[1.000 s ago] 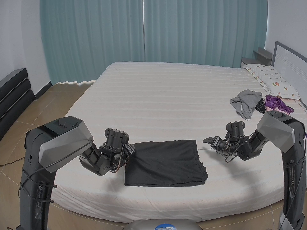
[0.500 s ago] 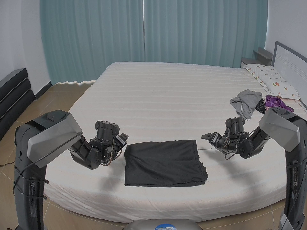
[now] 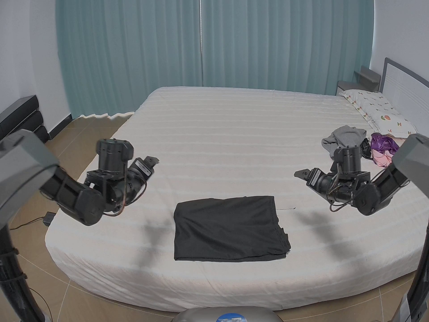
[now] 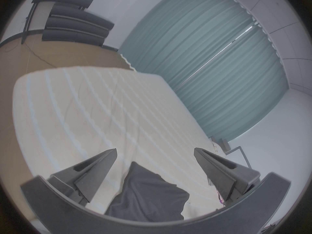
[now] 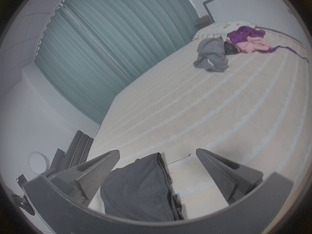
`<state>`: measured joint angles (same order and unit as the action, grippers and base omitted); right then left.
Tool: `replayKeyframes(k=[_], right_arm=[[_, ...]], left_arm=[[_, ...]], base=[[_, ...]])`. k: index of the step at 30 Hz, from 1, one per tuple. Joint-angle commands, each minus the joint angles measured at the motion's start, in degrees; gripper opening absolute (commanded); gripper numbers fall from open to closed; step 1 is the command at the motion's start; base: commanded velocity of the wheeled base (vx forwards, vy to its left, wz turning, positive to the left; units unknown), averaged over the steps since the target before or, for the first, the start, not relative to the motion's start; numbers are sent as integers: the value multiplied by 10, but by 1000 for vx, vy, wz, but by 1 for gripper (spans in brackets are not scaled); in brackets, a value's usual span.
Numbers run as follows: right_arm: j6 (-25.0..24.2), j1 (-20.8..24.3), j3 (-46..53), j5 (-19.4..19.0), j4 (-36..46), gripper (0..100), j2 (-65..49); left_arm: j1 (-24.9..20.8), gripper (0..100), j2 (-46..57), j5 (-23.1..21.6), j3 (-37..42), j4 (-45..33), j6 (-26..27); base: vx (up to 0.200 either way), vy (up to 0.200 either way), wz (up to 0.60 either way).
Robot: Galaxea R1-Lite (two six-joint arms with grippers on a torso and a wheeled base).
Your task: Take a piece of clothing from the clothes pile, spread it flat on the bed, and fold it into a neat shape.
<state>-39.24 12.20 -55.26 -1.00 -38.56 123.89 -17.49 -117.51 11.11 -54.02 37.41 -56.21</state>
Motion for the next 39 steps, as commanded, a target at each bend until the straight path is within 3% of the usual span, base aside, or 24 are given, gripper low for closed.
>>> replayKeyframes(k=[1,6,10,12,16,21,26,28,29,32,36,39], right_arm=[[17,2,132,14,-5,100,-233],[59,2,202,14,-3,100,-360],[163,-3,297,15,2,100,-514],[182,-4,316,20,2,100,-548],[224,-2,374,66,23,100,-655],[254,-10,396,79,96,100,-768],[304,-53,379,77,256,100,-911],[311,-58,376,76,281,100,-933],[326,-68,362,81,342,100,-974],[331,-102,336,95,421,100,-1010],[334,-118,326,100,466,100,-1056],[363,-127,332,103,475,100,-1095]], left_arm=[[8,100,232,31,118,2,80],[7,100,335,52,177,2,118],[7,100,477,63,250,-5,177],[6,100,511,67,265,-6,196],[4,100,627,95,312,-59,222],[4,100,754,132,328,-141,306],[33,100,895,157,324,-273,381],[37,100,916,158,323,-287,393],[51,100,960,159,320,-314,421],[88,100,1013,159,320,-345,450],[137,100,1075,158,320,-379,481],[147,100,1120,156,320,-401,513]], base=[[0,0,0],[0,0,0],[0,0,0],[0,0,0],[0,0,0],[0,0,0],[0,0,0],[0,0,0],[0,0,0],[0,0,0],[0,0,0],[0,0,0]])
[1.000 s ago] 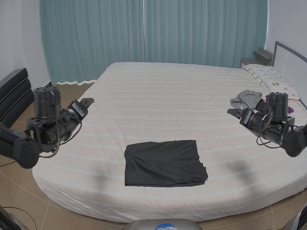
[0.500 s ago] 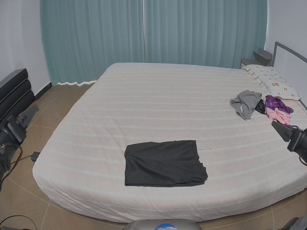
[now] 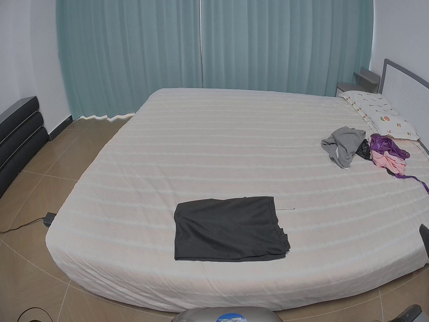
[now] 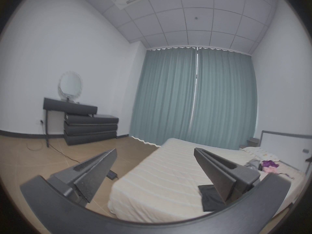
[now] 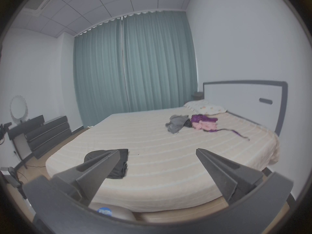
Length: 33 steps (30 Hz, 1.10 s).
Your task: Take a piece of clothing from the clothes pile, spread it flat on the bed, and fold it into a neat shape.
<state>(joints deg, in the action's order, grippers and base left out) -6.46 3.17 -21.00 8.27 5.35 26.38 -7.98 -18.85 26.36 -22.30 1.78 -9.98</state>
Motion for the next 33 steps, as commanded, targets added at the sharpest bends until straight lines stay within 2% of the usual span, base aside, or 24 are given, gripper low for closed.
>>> replayKeyframes(k=[1,3,6,7,13,16,17,18,21,22,23,26,30,33], right_arm=[[44,-41,-10,12,39,100,-130],[80,-62,-10,12,62,100,-171],[89,-69,-11,11,74,100,-184],[108,-74,-8,2,94,100,-209],[130,-34,3,-9,84,100,-264],[126,-33,30,-10,0,100,-264],[126,-33,33,-10,-4,100,-264],[129,-33,72,-18,-61,100,-264],[149,-34,159,-54,-186,100,-264],[163,-33,192,-67,-237,100,-264],[174,-33,210,-79,-266,100,-264],[180,-34,207,-91,-270,100,-264],[160,-34,209,-67,-211,100,-264],[152,-33,209,-51,-155,100,-264]], left_arm=[[54,100,142,5,4,-49,58],[78,100,167,4,4,-63,70],[82,100,176,4,5,-71,71],[81,100,184,5,5,-85,72],[81,100,185,4,38,-56,68],[81,100,185,-12,78,36,70],[81,100,185,-14,81,41,71],[81,100,185,-29,123,101,76],[81,100,185,-49,220,198,97],[81,100,185,-50,223,210,98],[81,100,184,-52,223,207,95],[81,100,185,-54,223,199,88],[81,100,185,-68,223,123,71],[81,100,185,-81,223,61,22]], base=[[0,0,0],[0,0,0],[0,0,0],[0,0,0],[0,0,0],[0,0,0],[0,0,0],[0,0,0],[0,0,0],[0,0,0],[0,0,0],[0,0,0],[0,0,0],[0,0,0]])
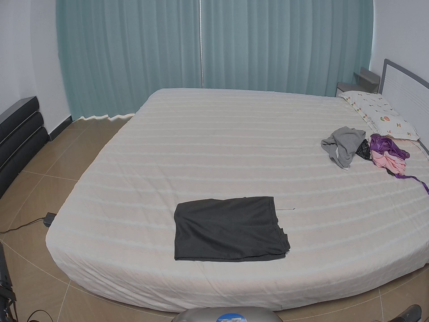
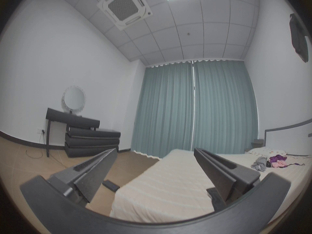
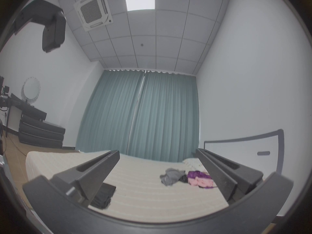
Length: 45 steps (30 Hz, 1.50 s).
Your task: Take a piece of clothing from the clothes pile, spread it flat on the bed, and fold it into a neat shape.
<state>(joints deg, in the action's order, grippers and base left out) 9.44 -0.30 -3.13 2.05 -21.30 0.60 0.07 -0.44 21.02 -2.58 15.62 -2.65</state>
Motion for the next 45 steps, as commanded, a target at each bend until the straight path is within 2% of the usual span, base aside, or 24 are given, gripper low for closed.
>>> replayKeyframes(k=[1,3,8,11,15,18,23,25,28,31,32,35,36,37,38,39,42,45], right_arm=[[-13,1,30,15,132,100,-6],[-23,0,30,21,169,100,-6],[-30,0,30,17,170,100,-6],[-49,0,30,17,171,100,-6],[-53,0,30,16,173,100,-5],[-59,1,28,16,177,100,-5],[-69,1,22,-16,199,100,-5],[-48,0,23,-35,199,100,-5],[19,0,24,-76,192,100,-5],[23,0,24,-92,190,100,-5],[19,0,23,-92,193,100,-6],[-92,0,20,-55,206,100,-5],[-107,0,20,-35,207,100,-5],[-109,0,20,-28,205,100,-5],[-116,0,23,9,194,100,-5],[-117,0,25,15,187,100,-6],[-99,1,30,23,168,100,-5],[-69,1,31,8,158,100,-5]], left_arm=[[0,100,1,-34,26,-93,-67],[0,100,1,-42,26,-115,-85],[0,100,0,-63,26,-117,-83],[0,100,0,-128,26,-125,-53],[0,100,0,-162,26,-132,-23],[0,100,0,-171,26,-137,-18],[0,100,0,-171,26,-139,-17],[0,100,0,-174,26,-139,-12],[-1,100,0,-181,26,-144,-10],[0,100,0,-186,26,-147,-10],[0,100,0,-186,26,-147,-10],[0,100,0,-186,26,-148,-10],[0,100,0,-186,26,-148,-10],[0,100,0,-186,26,-148,-10],[0,100,0,-186,26,-148,-10],[0,100,0,-186,26,-148,-10],[0,100,0,-186,26,-149,-8],[0,100,0,-186,26,-152,-4]], base=[[0,0,0],[0,0,0],[0,0,0],[0,0,0],[0,0,0],[0,0,0],[0,0,0],[0,0,0],[0,0,0],[0,0,0],[0,0,0],[0,0,0],[0,0,0],[0,0,0],[0,0,0],[0,0,0],[0,0,0],[0,0,0]])
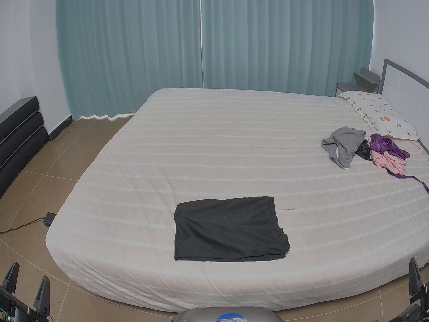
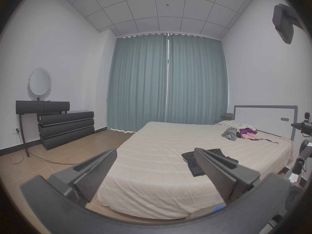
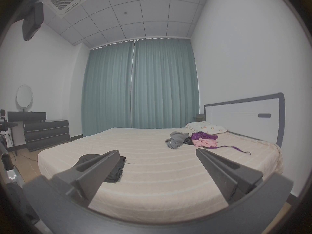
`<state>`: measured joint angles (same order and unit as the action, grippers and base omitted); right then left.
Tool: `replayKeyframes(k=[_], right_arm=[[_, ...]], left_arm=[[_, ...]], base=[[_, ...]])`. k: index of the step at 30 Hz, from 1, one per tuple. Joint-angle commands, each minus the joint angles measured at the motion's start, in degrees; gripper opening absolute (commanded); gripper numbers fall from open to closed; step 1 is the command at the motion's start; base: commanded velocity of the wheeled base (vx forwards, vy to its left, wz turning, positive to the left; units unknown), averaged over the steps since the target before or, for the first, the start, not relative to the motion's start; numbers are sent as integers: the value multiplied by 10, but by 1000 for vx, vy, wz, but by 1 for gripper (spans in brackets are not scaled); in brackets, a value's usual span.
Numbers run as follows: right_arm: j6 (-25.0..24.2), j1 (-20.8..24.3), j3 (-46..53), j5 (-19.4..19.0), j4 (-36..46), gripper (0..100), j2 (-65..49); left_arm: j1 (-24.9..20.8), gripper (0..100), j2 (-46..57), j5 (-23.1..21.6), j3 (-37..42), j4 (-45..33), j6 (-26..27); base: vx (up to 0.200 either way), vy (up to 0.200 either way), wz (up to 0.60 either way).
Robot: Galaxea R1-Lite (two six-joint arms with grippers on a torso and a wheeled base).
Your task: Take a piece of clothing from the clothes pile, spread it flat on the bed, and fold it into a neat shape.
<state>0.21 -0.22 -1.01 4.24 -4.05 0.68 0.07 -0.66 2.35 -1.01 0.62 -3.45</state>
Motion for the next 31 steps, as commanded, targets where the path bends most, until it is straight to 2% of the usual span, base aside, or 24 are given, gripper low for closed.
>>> replayKeyframes(k=[1,2,5,8,31], right_arm=[[23,0,10,-16,-14,100,-7],[19,0,10,-37,-3,100,-6],[4,0,8,-35,5,100,-6],[10,-1,4,-33,60,100,-5],[4,2,10,-42,40,100,-6]], left_arm=[[0,100,2,0,10,-2,4],[0,100,2,0,10,-1,5],[0,100,2,0,10,-1,10],[0,100,2,-1,10,-2,14],[0,100,3,-3,10,-2,23]], base=[[0,0,0],[0,0,0],[0,0,0],[0,0,0],[0,0,0]])
